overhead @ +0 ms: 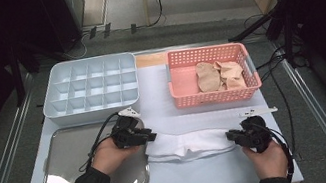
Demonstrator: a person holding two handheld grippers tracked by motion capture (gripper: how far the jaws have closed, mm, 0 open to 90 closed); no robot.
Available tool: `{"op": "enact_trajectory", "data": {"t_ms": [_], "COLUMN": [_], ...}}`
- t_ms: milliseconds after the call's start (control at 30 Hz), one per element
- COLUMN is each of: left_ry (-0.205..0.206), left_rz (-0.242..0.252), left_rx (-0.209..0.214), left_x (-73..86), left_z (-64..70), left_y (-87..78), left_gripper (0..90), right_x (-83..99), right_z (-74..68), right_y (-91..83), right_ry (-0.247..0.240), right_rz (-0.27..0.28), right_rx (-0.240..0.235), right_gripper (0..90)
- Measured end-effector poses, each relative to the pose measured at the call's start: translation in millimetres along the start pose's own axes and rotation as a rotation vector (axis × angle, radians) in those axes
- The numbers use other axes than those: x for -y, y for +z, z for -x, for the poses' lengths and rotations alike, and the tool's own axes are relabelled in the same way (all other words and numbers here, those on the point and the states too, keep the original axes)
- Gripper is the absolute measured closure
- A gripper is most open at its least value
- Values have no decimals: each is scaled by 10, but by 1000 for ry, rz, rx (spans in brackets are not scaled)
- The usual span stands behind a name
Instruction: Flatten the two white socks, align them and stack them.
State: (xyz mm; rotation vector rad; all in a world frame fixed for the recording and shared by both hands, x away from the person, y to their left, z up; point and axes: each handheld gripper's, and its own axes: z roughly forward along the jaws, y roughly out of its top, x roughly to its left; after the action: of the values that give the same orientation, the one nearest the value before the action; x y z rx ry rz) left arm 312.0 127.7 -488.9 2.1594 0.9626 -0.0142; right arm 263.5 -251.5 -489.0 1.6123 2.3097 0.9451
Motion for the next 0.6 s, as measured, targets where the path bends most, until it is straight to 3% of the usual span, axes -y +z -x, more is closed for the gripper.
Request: {"op": "enact_trajectory", "data": {"t_ms": [133, 233, 333, 500, 600], "left_ry": [21, 41, 44, 63, 78], "left_rz": [64, 63, 59, 45, 29], "left_rx": [8, 27, 59, 64, 78], "left_x": [-18, -9, -2, 40, 62], "left_z": [93, 174, 234, 312, 364], "left_y": [-120, -128, -107, -33, 25], "left_gripper": [596, 587, 583, 584, 584], "right_x": [18, 46, 89, 98, 93], "right_z": [15, 11, 28, -24, -60], "right_y": [-78, -145, -149, -210, -177], "right_ry": [-1, 1, 15, 15, 0], "right_rz": [57, 82, 70, 98, 84], "right_rx": [6, 17, 21, 0, -5], "right_gripper": [719, 705, 700, 756, 763]}}
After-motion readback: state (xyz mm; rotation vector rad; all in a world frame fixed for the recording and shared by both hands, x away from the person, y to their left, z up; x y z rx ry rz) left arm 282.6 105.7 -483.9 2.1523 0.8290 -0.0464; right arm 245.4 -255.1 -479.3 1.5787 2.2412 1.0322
